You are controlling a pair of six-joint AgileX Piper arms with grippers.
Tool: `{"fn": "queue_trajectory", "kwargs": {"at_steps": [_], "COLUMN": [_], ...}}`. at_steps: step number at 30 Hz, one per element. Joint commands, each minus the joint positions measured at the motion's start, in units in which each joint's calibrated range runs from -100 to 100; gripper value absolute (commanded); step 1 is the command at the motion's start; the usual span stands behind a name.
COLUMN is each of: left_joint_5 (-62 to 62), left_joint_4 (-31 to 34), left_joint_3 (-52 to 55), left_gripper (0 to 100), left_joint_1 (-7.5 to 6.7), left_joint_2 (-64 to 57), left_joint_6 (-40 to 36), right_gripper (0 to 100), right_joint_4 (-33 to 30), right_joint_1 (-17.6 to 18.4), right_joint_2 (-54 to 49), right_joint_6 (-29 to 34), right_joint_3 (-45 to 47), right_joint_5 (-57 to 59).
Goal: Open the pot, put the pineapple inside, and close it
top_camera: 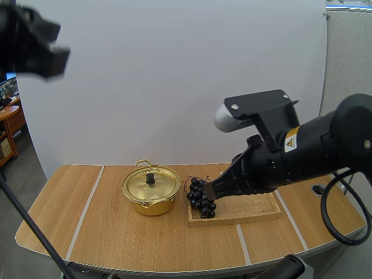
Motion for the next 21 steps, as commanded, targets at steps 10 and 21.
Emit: {"fn": "queue_trajectory", "kwargs": {"at_steps": [10,21], "left_joint_5": [-9.59,-27.31], "left_joint_4": [-1.54,-1.43], "left_joint_3": [32.7,47.77], "left_gripper": [0,0], "left_joint_1": [5.56,5.56], "left_joint_2": [-29.01,-29.46], "left_joint_6": [-12.15,-17.7], "right_gripper": [0,0], "right_joint_4": [4.58,3.29], "right_joint_1": [-8.85,-10.63], "right_joint_2": [-19.09,-23.52], "right_joint_6": [-0.52,-0.52], "right_joint_3": [0.1,0.89], "right_joint_5": [-0.74,-18.66]}}
